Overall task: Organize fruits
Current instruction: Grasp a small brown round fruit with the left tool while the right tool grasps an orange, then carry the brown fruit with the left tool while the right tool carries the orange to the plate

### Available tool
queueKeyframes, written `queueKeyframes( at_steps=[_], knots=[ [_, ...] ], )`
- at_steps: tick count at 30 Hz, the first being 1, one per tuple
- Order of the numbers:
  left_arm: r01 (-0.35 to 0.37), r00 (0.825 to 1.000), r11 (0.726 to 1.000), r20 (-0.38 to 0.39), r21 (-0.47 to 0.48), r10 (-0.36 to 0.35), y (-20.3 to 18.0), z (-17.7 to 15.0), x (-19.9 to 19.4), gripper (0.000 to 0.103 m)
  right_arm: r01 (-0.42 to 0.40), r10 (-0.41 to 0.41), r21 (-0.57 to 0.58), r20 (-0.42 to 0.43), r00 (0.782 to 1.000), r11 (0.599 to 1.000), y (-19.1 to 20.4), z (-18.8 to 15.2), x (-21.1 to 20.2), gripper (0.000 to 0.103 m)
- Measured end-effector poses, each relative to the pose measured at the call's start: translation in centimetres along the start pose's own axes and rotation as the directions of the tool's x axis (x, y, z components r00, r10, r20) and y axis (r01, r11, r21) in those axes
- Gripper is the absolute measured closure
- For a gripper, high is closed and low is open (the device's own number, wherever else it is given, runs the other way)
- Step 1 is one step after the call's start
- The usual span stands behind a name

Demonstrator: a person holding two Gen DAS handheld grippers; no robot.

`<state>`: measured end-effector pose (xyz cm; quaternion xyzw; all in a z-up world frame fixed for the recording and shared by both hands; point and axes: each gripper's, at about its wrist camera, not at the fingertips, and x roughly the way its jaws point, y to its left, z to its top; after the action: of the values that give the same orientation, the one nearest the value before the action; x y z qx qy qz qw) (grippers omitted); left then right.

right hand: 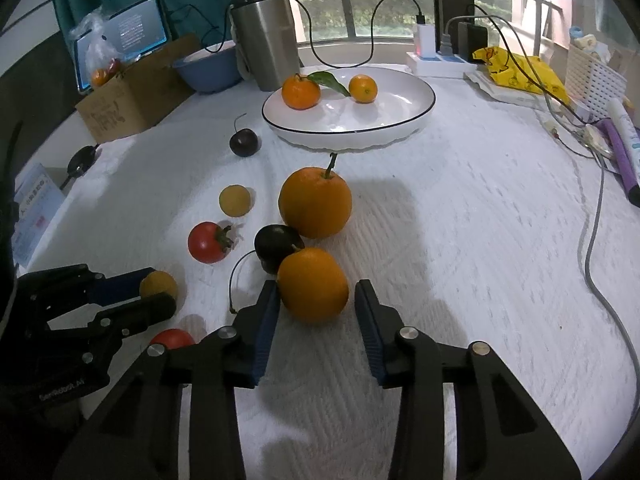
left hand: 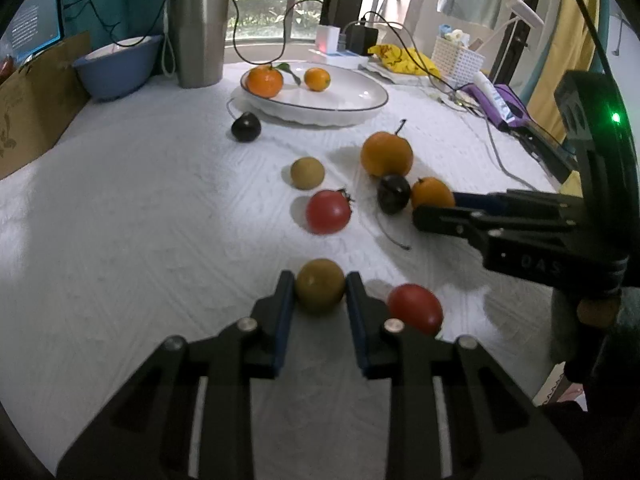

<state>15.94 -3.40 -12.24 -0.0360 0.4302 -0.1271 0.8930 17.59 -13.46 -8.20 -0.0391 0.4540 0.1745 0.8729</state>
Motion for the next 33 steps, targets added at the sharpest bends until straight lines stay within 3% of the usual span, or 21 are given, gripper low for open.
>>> queueKeyframes(
  at_steps=[15,33],
  knots=[
    [-0.006,1.0,1.0,0.028,0.012,0.006,-0.9,1.0,-0.8,0.076,0.014,-0.014,-0.003,0.043,0.999,1.0,-0.1,0.1,-1.8,0.067],
    [-0.009,0.995,0.999,0.101,0.036,0.005,-1.2,5.2,-1.8,0.076,0.068,-0.067,-0.003,0.128,0.99,0.998,-1.5,2.8,-4.8,0.067]
  ],
)
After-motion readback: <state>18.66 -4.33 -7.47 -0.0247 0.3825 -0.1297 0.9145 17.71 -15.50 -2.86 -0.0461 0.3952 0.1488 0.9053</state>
